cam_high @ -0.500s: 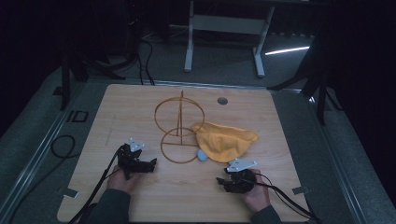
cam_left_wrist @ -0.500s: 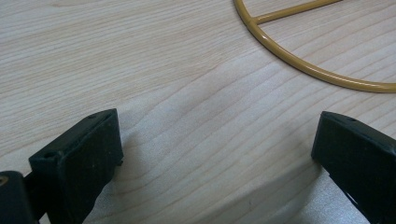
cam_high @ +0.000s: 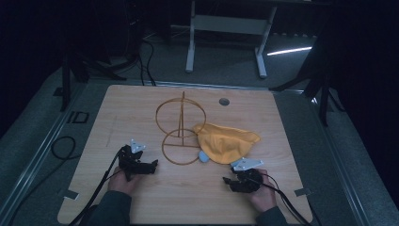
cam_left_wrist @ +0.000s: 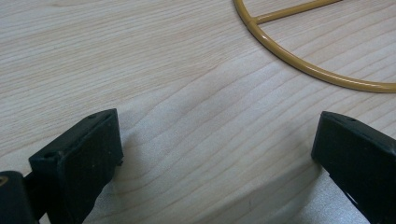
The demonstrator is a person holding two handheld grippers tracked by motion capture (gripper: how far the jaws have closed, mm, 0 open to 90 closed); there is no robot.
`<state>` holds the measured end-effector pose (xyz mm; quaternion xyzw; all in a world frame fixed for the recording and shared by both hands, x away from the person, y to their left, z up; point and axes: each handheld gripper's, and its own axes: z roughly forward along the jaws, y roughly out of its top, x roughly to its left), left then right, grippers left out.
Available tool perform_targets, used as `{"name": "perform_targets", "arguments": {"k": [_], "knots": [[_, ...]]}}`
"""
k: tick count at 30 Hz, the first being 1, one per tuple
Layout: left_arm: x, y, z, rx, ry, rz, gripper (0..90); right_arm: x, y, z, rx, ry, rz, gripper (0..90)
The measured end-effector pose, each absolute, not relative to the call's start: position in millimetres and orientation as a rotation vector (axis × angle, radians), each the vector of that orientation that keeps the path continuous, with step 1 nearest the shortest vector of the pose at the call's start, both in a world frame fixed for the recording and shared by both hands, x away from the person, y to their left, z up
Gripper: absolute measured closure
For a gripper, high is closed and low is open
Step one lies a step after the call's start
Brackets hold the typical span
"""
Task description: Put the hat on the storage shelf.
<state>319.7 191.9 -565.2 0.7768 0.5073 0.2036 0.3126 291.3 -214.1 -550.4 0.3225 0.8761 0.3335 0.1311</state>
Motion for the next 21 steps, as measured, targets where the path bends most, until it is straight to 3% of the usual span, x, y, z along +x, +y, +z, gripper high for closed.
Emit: {"name": "perform_targets", "arguments": {"k": [14,21], "knots": [[320,192,-565,2.049,1.338,0.537,1.9,306,-245,-544,1.1,2.409,0.966,45.7],[320,192,-565,2.049,1.338,0.537,1.9,323,-261,-541,1.14,2.41,0.991,37.6]]}}
